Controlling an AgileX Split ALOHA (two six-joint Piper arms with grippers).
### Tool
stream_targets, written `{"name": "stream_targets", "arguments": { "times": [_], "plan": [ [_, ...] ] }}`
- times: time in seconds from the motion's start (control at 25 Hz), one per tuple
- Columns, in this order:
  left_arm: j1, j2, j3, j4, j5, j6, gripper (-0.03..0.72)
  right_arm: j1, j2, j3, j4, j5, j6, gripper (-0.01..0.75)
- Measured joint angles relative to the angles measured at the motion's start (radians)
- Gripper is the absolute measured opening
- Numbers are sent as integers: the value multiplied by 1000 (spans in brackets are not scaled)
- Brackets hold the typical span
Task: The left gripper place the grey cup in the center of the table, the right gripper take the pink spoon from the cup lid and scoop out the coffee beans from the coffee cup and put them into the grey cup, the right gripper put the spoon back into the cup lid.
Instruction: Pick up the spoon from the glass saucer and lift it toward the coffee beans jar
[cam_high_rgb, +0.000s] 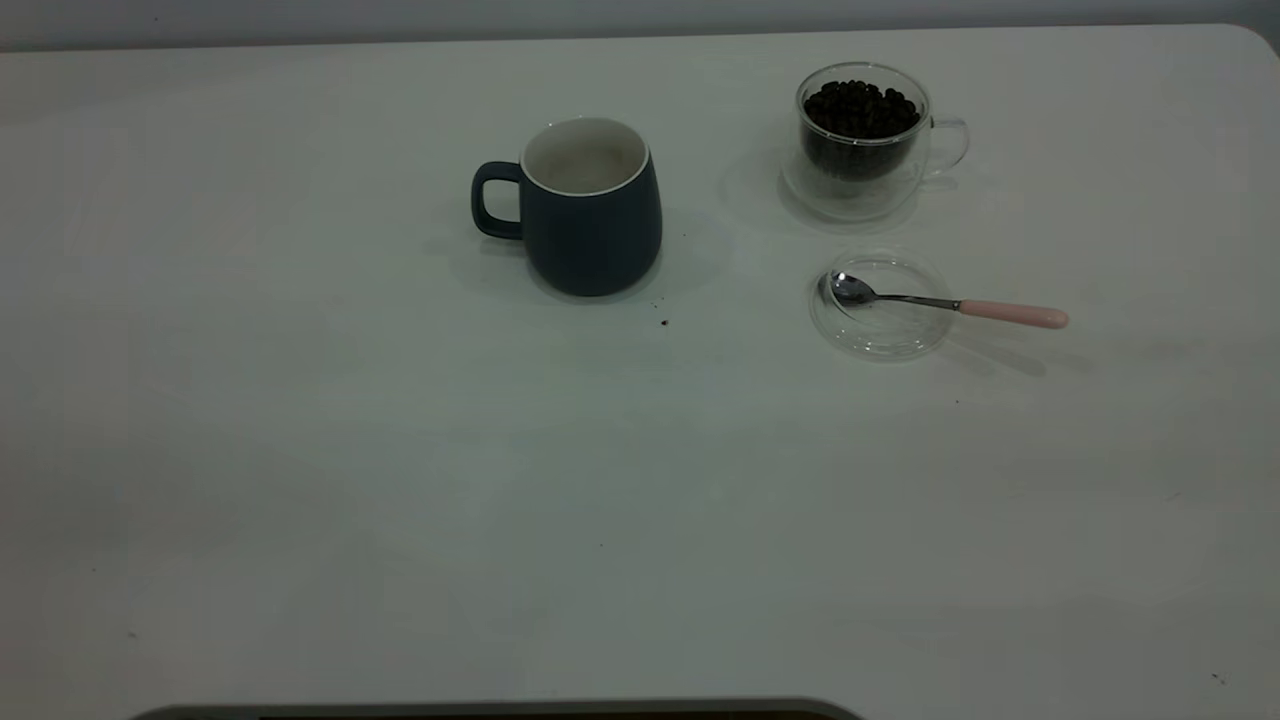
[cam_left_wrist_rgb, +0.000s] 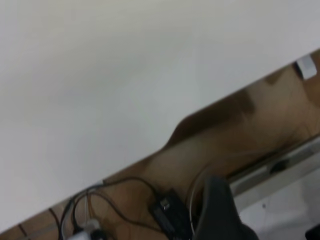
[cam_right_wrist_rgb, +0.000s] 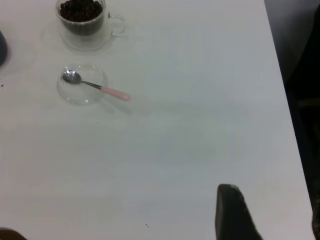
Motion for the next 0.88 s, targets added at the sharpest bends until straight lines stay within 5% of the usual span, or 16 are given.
{"name": "stream_targets", "arguments": {
  "times": [0.88],
  "plan": [
    [27, -26, 30, 0, -15, 0, 565, 0, 0, 0, 0, 0, 0, 415]
  ]
}}
